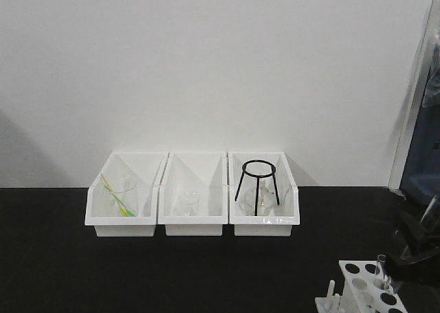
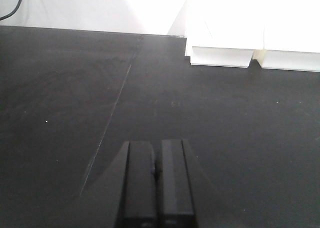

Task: Flip and reinsert test tube from rack
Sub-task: 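Lower the held tube into a rack hole with the right gripper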

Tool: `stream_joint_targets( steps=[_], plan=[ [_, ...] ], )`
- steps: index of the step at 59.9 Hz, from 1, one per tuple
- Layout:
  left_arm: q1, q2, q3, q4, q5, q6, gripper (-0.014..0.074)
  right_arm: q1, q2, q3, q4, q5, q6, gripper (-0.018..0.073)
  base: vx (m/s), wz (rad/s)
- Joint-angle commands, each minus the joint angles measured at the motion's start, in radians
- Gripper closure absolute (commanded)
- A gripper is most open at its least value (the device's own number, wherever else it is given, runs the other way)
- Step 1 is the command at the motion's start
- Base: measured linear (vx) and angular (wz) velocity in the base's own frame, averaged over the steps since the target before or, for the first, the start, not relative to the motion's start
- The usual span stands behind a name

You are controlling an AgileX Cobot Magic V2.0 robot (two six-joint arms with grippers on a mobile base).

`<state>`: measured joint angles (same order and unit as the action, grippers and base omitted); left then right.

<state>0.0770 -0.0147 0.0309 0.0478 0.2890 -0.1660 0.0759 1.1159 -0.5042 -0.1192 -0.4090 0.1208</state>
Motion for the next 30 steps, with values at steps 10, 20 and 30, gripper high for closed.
stream_joint_targets(
  steps=[10,20,30],
  plan=[
    [-0.007,-0.013,0.001,-0.004,-0.086,0.0,0.0603,-0.006,0.074,-0.028,-0.118,-0.135,0.084,0.0568,0.0,0.0],
    [-0.007,-0.013,0.001,-0.004,-0.086,0.0,0.0603,-0.006,0.081,0.0,-0.185,-0.136,0.112,0.0568,0.0,0.0],
    [-0.007,-0.013,0.001,-0.004,-0.086,0.0,0.0603,-0.006,0.108,0.048,-0.174,-0.202,0.111,0.0568,0.0,0.0]
  ],
)
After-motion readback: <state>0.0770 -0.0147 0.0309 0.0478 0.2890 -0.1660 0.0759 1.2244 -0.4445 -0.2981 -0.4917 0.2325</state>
